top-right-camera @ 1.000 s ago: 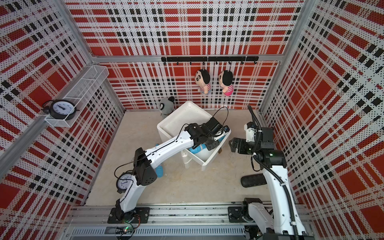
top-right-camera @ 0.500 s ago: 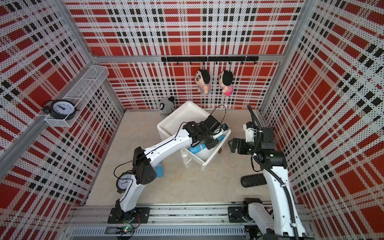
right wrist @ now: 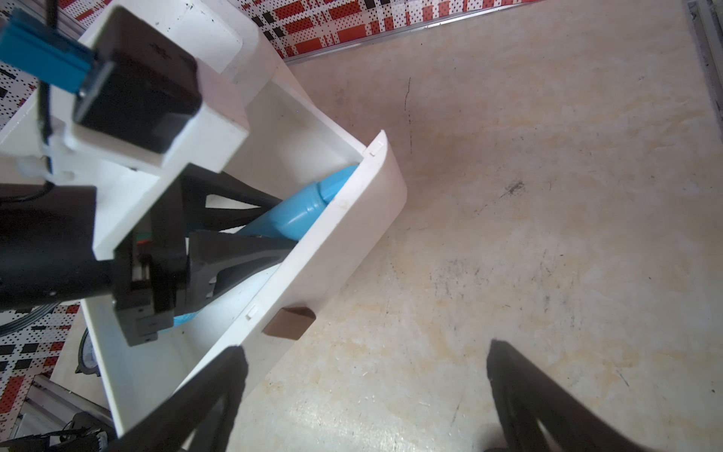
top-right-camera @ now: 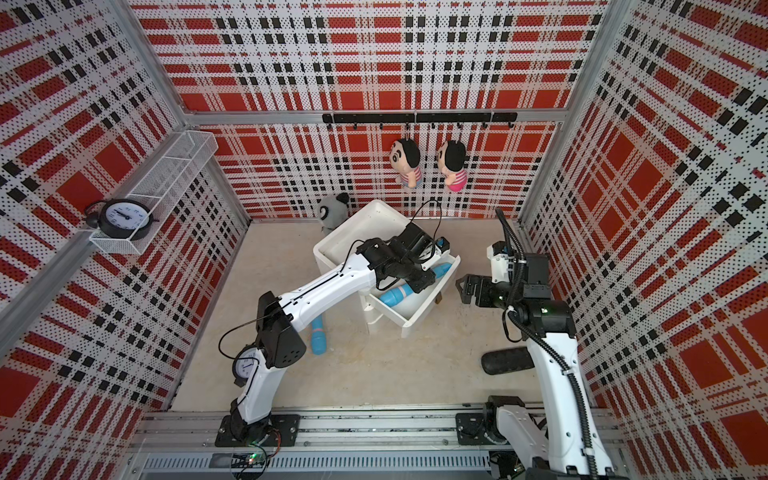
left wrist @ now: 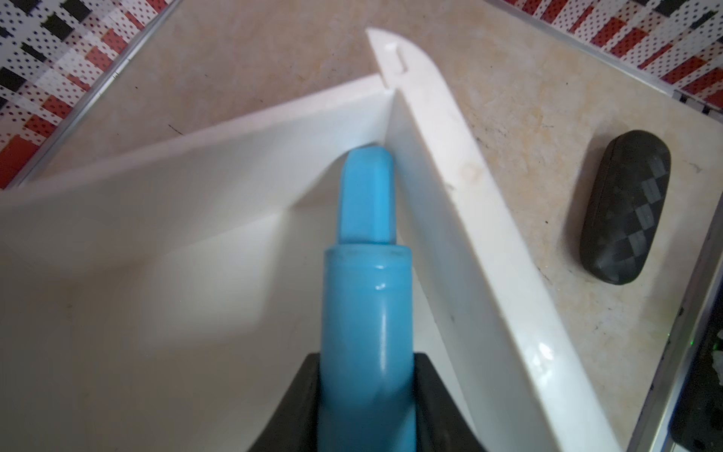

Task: Take the microphone out of the drawer
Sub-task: Pick up the microphone from the drawer.

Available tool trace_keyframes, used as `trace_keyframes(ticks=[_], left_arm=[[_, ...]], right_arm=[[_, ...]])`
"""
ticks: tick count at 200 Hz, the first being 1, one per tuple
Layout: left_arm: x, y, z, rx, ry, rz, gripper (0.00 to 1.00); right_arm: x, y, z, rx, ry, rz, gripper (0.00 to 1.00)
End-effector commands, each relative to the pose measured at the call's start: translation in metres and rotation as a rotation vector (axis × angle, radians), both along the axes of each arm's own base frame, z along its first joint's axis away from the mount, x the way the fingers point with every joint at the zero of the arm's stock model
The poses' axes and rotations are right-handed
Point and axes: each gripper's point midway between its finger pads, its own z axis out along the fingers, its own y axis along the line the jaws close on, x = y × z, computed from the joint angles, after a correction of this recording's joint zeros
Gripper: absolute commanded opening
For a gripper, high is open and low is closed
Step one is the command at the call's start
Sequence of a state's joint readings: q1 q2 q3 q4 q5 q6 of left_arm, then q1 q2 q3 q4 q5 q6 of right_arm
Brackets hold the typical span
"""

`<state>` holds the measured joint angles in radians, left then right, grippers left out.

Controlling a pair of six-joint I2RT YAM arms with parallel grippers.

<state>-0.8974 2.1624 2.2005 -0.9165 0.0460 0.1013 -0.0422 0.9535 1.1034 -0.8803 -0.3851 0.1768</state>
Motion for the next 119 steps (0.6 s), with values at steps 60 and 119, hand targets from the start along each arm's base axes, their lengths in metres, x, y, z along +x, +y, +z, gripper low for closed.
trace_keyframes(ticks=[60, 119], left_arm=[[0.016, 0.011, 0.084, -0.221, -0.108, 0.049, 0.0], [-0.004, 0.017, 0.153, -0.56, -0.055, -0.082, 0.0]], right_arm=[[0.003, 0.0, 0.018, -0.002, -0.064, 0.008, 1.0], [0.003, 0.0, 0.016, -0.001, -0.059, 0.006, 1.0]])
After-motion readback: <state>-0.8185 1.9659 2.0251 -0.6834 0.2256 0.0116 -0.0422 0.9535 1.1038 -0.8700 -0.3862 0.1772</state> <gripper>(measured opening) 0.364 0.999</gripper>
